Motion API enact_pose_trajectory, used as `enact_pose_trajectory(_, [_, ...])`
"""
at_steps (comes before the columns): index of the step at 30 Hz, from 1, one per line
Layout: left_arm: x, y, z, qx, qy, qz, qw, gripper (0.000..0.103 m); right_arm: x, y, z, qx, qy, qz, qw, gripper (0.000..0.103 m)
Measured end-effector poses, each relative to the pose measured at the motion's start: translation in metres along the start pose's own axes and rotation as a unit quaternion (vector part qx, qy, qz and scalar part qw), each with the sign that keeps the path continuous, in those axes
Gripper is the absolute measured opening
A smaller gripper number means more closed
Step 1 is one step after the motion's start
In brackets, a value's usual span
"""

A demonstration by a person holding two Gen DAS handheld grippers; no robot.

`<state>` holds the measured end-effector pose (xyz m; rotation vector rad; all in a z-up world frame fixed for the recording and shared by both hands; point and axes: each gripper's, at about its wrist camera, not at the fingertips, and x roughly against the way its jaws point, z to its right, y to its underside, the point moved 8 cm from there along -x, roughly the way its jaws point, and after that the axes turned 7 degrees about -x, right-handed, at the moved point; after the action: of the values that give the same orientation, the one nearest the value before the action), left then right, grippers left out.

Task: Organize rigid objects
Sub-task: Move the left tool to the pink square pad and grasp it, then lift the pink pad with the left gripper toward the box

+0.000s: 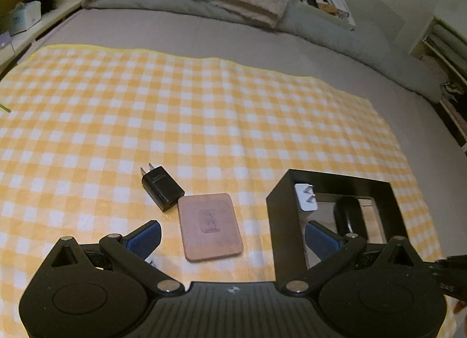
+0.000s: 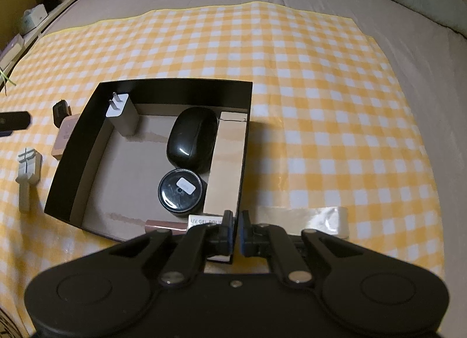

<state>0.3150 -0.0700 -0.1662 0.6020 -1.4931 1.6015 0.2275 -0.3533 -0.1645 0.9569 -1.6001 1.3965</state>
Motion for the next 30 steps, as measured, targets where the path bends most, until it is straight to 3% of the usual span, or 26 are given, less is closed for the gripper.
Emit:
enact_pose_trajectory(6, [-0.037, -0.004, -0.002, 0.013, -0.025, -0.034, 0.999, 0.101, 0.0, -0.001, 0.0, -0.004, -0.003, 0.0, 1.0, 0.005])
enact_pose_trajectory(11, [-0.066, -0.001, 0.0, 0.002, -0.051, -0.07, 0.9963, 0.083, 0.0, -0.001, 0.0, -0.002, -0.008, 0.002, 1.0, 0.01])
enact_pose_trajectory(16, [-0.087, 0.004, 0.004, -0.001, -0.069, -0.093, 0.9932, 0.08, 0.001, 0.0, -0.001, -0.001, -0.012, 0.003, 1.0, 0.01])
enact_pose_trajectory(21, [-0.096, 0.009, 0.002, 0.032, -0.064, -0.089, 0.9934, 0.079, 0.001, 0.001, -0.003, 0.001, -0.014, 0.004, 1.0, 0.01])
enact_pose_trajectory(23, [-0.096, 0.013, -0.004, 0.039, -0.074, -0.087, 0.9927, 0.067, 0.001, 0.002, -0.003, 0.001, -0.014, 0.003, 1.0, 0.01])
enact_pose_trajectory(30, [-0.093, 0.015, -0.025, 0.04, -0.078, -0.082, 0.9928, 0.066, 0.0, 0.004, -0.005, 0.007, -0.011, 0.002, 1.0, 0.01])
